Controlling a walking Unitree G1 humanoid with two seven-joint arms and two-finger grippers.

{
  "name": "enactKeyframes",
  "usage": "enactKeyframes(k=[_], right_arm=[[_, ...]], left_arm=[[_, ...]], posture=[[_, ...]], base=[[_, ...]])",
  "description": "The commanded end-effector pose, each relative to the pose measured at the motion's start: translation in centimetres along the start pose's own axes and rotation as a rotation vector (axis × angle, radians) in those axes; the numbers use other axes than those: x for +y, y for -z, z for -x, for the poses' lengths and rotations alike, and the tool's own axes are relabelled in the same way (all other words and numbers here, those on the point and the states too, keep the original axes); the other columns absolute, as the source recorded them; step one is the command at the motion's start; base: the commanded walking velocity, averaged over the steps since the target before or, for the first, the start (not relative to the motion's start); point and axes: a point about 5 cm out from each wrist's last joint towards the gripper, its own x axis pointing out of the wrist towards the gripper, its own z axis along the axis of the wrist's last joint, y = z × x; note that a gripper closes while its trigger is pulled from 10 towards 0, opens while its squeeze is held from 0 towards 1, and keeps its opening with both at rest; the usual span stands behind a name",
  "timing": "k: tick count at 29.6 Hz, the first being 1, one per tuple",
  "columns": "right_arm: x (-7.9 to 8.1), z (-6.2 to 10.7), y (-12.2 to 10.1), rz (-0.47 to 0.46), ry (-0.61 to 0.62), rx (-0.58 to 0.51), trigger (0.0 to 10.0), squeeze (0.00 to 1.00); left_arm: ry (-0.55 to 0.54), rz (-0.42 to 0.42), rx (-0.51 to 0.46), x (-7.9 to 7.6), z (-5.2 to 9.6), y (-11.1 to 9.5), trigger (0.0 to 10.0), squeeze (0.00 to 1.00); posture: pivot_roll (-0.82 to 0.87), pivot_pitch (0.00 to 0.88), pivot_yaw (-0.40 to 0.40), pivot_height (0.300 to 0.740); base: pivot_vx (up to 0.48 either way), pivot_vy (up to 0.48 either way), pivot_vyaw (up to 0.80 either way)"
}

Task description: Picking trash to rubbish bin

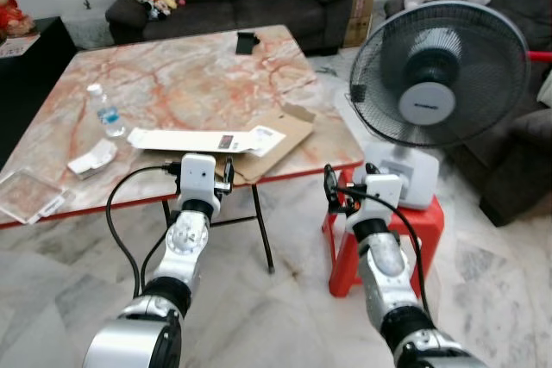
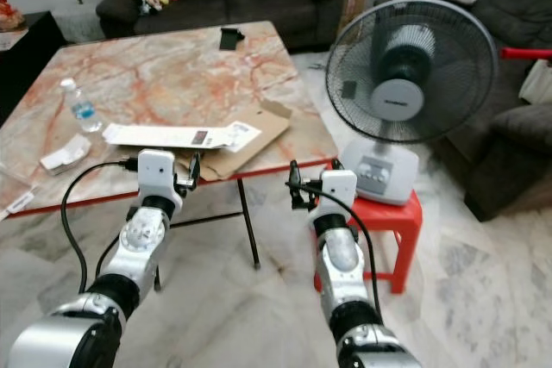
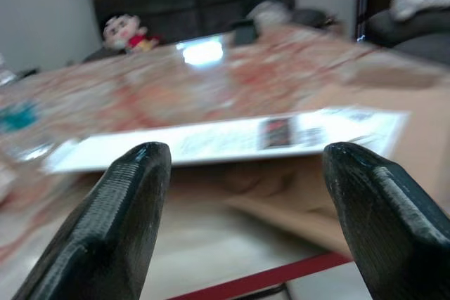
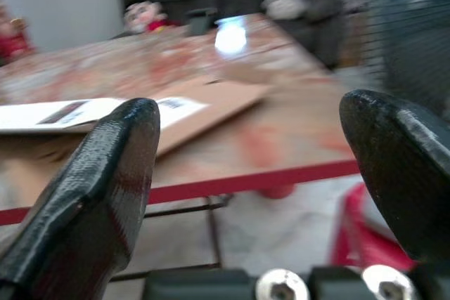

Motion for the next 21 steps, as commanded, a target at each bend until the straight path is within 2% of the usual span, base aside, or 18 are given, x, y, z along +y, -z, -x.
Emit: enactKeyframes(k=[1, 17, 21], right_arm=[[0.44, -0.30, -0.33, 0.006, -0.020, -0.010, 10.0, 0.00], [0.53, -0.31, -0.25, 0.009, -0.028, -0.003, 10.0, 0.00], [0.55, -0.29, -0.26, 0.011, -0.031, -0.005, 10.0, 0.00]], left_arm=[[-0.021, 0.007, -0.009, 0.52, -0.11, -0.19, 10.0, 0.00], [-0.019, 0.009, -0.013, 0.51, -0.17, -0.28, 10.0, 0.00], [-0.019, 0.011, -0.014, 0.48, -0.18, -0.31, 10.0, 0.00]], posture=[[-0.05, 0.000, 0.068, 0.740], [-0.05, 0.000, 0.068, 0.740], [-0.05, 0.000, 0.068, 0.740]], base=[[0.315, 0.000, 0.00], [0.311, 0.000, 0.00], [0.309, 0.000, 0.46]])
